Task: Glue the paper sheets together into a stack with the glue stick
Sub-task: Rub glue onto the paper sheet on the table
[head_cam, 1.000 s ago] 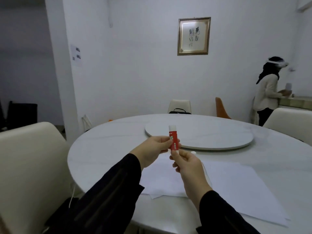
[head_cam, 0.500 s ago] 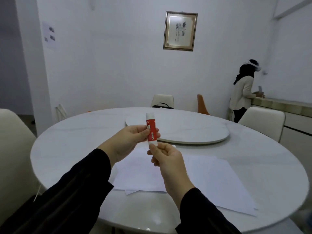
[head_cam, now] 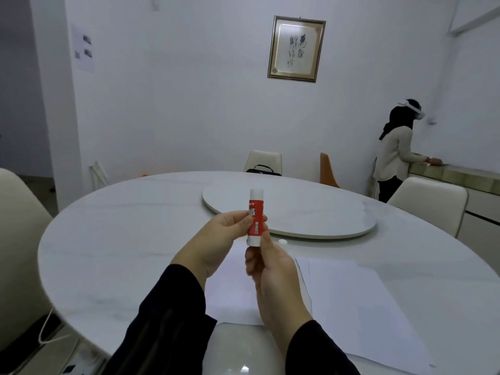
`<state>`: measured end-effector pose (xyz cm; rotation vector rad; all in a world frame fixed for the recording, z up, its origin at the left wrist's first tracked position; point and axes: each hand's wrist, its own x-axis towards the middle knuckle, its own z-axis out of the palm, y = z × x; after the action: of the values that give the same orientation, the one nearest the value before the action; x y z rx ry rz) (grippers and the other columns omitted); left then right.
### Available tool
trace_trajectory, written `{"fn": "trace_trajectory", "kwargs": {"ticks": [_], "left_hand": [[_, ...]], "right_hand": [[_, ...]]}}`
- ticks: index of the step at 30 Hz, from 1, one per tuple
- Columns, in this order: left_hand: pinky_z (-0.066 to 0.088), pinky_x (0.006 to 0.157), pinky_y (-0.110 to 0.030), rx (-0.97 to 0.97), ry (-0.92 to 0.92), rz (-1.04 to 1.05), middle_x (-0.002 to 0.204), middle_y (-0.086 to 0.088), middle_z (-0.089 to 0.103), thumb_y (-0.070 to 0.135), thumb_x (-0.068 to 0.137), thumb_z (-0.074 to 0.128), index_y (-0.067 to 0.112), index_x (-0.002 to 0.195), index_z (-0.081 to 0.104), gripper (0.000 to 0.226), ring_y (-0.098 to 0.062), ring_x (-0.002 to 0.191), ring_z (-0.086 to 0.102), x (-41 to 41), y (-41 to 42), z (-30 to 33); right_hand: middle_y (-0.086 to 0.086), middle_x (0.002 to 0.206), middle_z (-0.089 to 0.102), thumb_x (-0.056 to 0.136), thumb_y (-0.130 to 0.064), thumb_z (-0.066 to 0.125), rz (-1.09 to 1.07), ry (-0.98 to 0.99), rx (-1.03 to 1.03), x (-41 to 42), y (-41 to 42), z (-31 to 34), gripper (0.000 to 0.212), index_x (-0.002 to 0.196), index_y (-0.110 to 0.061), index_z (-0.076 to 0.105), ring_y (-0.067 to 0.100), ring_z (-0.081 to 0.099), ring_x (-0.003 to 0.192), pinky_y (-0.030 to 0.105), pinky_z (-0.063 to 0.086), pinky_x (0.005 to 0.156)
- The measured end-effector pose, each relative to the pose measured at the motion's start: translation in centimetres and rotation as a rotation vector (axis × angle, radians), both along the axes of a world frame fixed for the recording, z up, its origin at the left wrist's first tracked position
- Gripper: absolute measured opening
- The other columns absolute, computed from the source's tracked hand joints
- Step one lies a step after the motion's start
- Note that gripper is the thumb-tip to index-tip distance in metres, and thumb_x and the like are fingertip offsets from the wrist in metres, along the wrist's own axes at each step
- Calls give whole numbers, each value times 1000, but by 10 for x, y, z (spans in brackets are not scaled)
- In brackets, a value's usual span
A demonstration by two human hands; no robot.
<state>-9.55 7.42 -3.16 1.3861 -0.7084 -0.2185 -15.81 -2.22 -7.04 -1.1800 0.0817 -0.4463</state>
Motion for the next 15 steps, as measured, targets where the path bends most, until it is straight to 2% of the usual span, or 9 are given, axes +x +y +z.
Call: {"fn": "trace_trajectory", "kwargs": {"ticks": [2, 4, 6, 9, 11, 12, 15], "left_hand": [[40, 95, -31, -7, 2, -26, 90, 4, 76, 41, 74, 58, 23, 87, 75, 28, -4, 89, 67, 0, -1, 0], [41, 93, -28, -11, 0, -39, 92, 3, 76, 41, 74, 58, 24, 88, 76, 28, -4, 91, 67, 0, -3, 2], [41, 84, -22, 6, -19, -3, 92, 5, 76, 42, 76, 56, 24, 91, 74, 30, -1, 89, 67, 0, -3, 4], [37, 83, -21, 63, -53, 37, 93, 8, 75, 44, 77, 54, 24, 94, 72, 32, 3, 88, 66, 3, -3, 8], [37, 81, -20, 80, -59, 11, 92, 8, 76, 44, 77, 54, 23, 94, 71, 32, 3, 88, 66, 5, -2, 11], [38, 81, -19, 79, -60, -7, 92, 7, 76, 43, 77, 54, 22, 94, 71, 32, 2, 88, 66, 6, -2, 12], [42, 87, -24, 47, -40, -61, 94, 3, 75, 40, 77, 56, 21, 92, 73, 30, -4, 94, 67, 8, -4, 13]], "right_hand": [[2, 56, 53, 95, -36, 50, 156, 35, 209, 0, 2, 4, 37, 78, -7, 65, 13, 44, 49, 26, 37, 56], [6, 55, 57, 98, -34, 45, 214, 71, 285, 1, 1, 7, 40, 76, -5, 60, 15, 48, 47, 26, 40, 54], [7, 62, 66, 97, -46, 40, 103, 42, 87, 1, -4, 5, 50, 83, -7, 66, 14, 54, 50, 25, 43, 53], [-6, 67, 68, 78, -58, 53, -98, -101, -331, 0, -14, 4, 44, 91, -19, 69, 3, 55, 57, 14, 45, 55], [-10, 63, 64, 74, -58, 53, -132, -122, -432, 1, -16, 1, 43, 86, -19, 69, 1, 53, 58, 13, 45, 57], [-8, 62, 62, 77, -56, 51, -68, -108, -359, 0, -15, 3, 43, 83, -19, 70, 4, 52, 58, 16, 45, 58], [4, 60, 54, 88, -50, 48, 356, -67, 175, -1, -12, 8, 46, 74, -11, 68, 15, 47, 54, 26, 40, 58]]}}
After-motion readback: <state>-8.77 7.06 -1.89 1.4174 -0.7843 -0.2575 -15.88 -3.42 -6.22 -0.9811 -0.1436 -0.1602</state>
